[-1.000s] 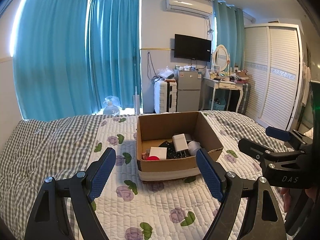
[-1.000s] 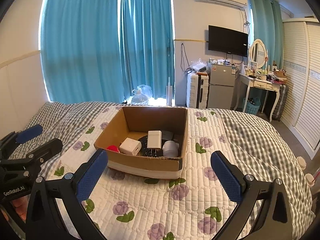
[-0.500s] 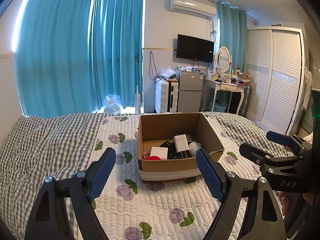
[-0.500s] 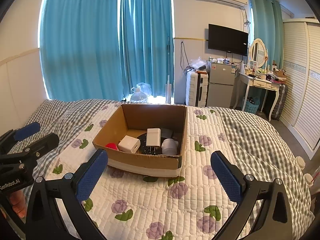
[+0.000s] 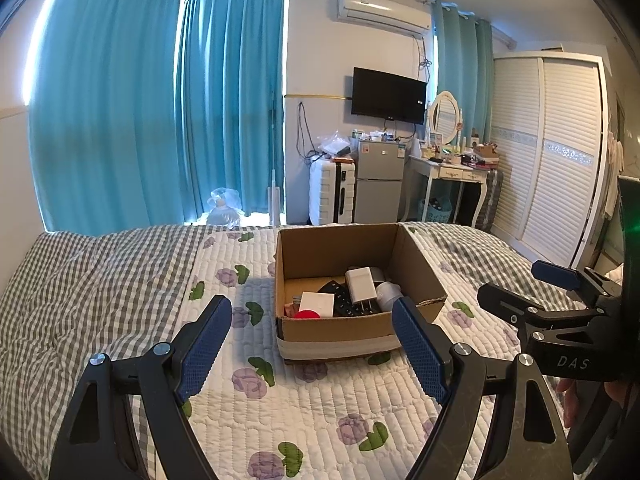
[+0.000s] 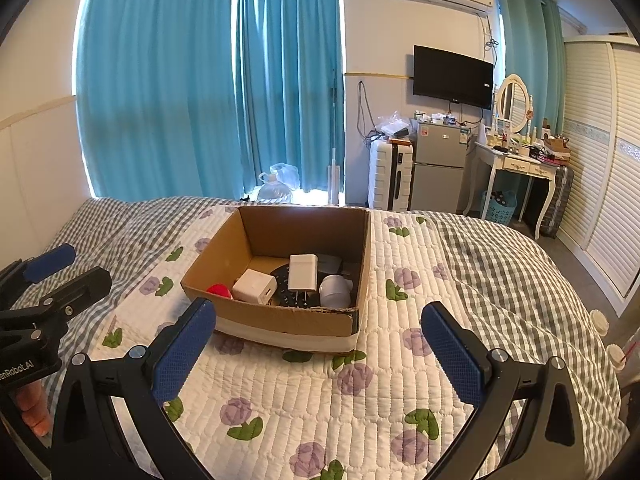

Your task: Organize rigid objects

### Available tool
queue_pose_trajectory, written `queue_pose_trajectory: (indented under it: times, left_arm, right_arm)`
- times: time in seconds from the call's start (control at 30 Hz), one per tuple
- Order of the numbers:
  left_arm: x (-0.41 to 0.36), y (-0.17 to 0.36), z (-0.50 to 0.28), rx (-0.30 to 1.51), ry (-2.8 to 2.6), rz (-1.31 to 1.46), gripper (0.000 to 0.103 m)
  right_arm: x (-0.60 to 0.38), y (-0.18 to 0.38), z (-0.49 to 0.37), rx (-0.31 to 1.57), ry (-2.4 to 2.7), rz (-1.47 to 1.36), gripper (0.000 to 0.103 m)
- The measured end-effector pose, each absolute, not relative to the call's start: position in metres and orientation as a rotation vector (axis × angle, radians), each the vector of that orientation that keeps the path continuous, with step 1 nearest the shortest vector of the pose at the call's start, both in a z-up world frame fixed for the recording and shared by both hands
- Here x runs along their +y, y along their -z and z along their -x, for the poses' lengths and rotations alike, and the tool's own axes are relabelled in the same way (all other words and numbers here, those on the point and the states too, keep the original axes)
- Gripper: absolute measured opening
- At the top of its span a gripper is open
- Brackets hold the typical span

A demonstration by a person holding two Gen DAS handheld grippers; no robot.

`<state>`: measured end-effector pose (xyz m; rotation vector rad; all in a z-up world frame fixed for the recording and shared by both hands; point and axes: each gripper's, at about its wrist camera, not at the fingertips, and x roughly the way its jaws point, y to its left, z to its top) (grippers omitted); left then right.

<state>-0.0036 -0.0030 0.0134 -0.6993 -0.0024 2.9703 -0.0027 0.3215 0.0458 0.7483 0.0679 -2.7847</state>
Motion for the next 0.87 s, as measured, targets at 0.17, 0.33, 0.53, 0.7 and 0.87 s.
queue_pose_trajectory:
  times: [0.17, 0.33, 0.53, 0.7, 0.87]
  left_arm:
    - [-0.0034, -0.0138, 0.0034, -0.001, -2.964, 0.701, 0.085]
    - [-0.0042, -0.0142, 0.0037, -0.003, -2.959, 0.701, 0.085]
    - [-0.004, -0.0148, 0.0037, 0.003, -2.957, 0.697, 0.085]
    - [-0.0044, -0.015, 0.003, -0.003, -2.954, 0.698, 0.085]
    - [-0.0047, -0.0154, 0.0006, -0.011, -2.968, 0.668, 0.085]
  right_arm:
    - [0.3211, -0.0457, 0.003, 0.069, 2.786, -0.752, 0.103]
    - [0.3207, -0.0451, 0.0036, 0.066, 2.786, -0.756, 0.103]
    - [0.3209, -0.044, 0.0038, 0.069, 2.785, -0.764, 0.103]
    - [0.3207, -0.0436, 0.0046, 0.068, 2.786, -0.765, 0.103]
    - [0.3205, -0.0421, 0.0047, 0.067, 2.782, -0.773, 0.103]
